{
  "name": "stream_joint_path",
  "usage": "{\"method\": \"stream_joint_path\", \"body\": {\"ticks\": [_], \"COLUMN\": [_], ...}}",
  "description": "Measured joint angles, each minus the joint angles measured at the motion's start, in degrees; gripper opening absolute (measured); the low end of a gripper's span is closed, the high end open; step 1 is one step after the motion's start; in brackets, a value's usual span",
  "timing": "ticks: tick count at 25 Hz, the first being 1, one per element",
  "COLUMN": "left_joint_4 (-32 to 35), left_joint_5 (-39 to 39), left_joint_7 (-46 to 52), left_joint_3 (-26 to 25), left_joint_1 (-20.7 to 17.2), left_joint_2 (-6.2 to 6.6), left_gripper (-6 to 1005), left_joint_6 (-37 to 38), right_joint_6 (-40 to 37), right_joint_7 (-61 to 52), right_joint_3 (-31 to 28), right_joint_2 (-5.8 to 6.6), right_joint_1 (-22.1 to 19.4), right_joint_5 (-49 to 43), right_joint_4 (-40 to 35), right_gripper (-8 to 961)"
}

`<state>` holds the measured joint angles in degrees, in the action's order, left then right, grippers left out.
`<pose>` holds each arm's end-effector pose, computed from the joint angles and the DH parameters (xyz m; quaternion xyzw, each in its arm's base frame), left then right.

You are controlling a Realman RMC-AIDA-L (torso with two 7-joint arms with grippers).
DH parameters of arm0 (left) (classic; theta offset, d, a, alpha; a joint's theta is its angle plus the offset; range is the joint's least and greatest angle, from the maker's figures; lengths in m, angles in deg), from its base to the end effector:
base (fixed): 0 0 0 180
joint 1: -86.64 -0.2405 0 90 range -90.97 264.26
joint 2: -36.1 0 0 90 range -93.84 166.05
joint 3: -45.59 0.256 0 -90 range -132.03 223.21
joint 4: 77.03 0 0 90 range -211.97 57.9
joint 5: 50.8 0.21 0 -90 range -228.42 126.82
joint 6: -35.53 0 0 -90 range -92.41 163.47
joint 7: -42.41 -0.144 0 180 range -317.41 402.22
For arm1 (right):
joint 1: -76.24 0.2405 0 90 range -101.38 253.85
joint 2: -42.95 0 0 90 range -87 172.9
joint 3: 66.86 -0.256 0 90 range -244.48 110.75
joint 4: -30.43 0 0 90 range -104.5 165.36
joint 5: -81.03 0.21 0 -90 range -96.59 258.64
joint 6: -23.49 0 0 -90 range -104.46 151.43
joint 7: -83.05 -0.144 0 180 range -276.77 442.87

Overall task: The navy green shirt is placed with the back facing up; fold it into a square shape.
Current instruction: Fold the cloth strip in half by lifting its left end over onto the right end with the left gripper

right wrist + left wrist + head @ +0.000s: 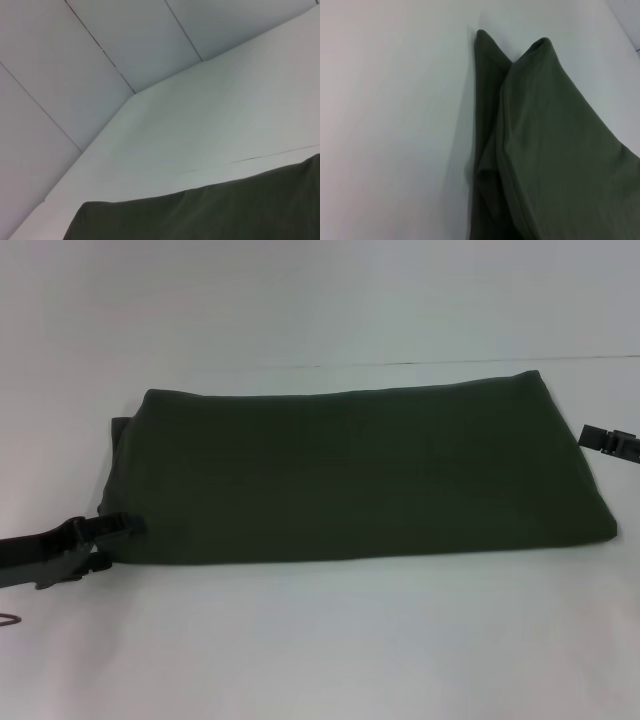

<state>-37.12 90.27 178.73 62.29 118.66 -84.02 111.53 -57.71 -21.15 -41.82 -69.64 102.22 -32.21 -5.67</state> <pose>-0.3401 0.3369 0.0220 -0.6491 -0.7057 -0.2093 0.1918 0.3362 0.3386 0.0827 -0.7818 0.4776 0.3050 0.2601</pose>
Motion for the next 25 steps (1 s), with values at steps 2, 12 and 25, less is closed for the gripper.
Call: {"method": "stream_joint_path", "body": {"ticks": [2,12,25], "left_joint_4": [0.0,0.6,4.3], "left_joint_5": [0.0,0.3,2.6], "left_joint_7": [0.0,0.0,1.2], "left_joint_3": [0.0,0.1,-0.3], "left_joint_1": [0.2,0.4,-0.8], "left_joint_2": [0.09,0.40,0.51], "left_gripper": [887,888,887], "left_joint_6": [-0.1,2.9,4.7], "right_joint_6": [0.0,0.0,0.0], "right_joint_7": [0.0,0.2,0.1], "right_joint_3": [0.0,-1.1,-1.2], "right_joint_2": [0.00,0.00,0.00], "right_joint_1": [0.0,-0.2,-0.4], "right_joint_5": [0.1,0.1,0.1], "right_joint_4": [0.0,0.2,0.2], "right_gripper": [922,924,923]}}
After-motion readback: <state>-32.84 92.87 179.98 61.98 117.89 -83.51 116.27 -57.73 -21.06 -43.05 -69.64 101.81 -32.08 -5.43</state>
